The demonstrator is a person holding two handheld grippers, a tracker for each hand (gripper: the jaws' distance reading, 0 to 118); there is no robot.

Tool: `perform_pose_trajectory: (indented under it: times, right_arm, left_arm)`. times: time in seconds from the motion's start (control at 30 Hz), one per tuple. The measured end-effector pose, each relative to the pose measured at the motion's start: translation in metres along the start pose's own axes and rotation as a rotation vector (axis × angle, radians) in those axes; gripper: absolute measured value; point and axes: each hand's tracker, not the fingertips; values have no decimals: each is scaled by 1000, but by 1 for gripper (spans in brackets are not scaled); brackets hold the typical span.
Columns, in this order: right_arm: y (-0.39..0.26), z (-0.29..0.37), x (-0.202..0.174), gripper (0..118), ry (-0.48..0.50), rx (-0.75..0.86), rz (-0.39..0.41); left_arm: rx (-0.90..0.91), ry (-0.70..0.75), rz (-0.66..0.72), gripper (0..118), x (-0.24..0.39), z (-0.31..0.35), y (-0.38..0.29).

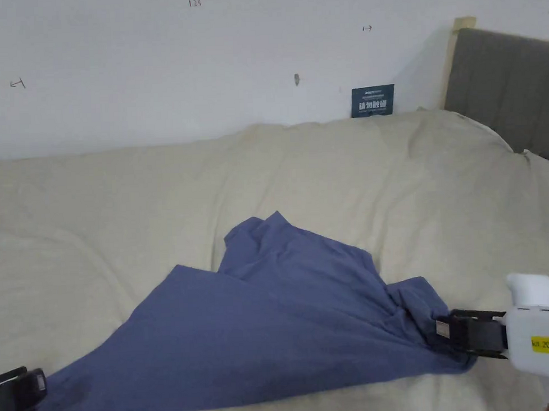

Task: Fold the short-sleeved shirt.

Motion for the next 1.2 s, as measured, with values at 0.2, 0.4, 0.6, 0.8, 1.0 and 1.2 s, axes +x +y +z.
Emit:
perform_pose_trajectory:
  times: [0.2, 0.4, 0.6, 0.8, 1.0, 1.2]
  right_arm:
    - [-14, 42, -19, 54, 37, 122, -22]
    - [-58, 47, -9, 0, -35, 102, -59]
    - [-84, 46, 10, 0, -83, 48, -61]
    - [-71, 14, 24, 101, -60, 12, -69]
    - [-42, -27, 27, 101, -77, -23, -52]
    - [-29, -47, 28, 7, 21, -35, -143]
  left_arm:
    - [33, -155, -115, 81, 63, 19, -19]
    - [9, -155, -173, 1, 105, 10, -47]
    - [41, -131, -198, 0, 112, 9, -52]
    - [41, -126, -170, 0, 111, 15, -48]
    - [23, -109, -183, 0, 121, 16, -45]
    - [-12, -72, -196, 0, 120, 5, -45]
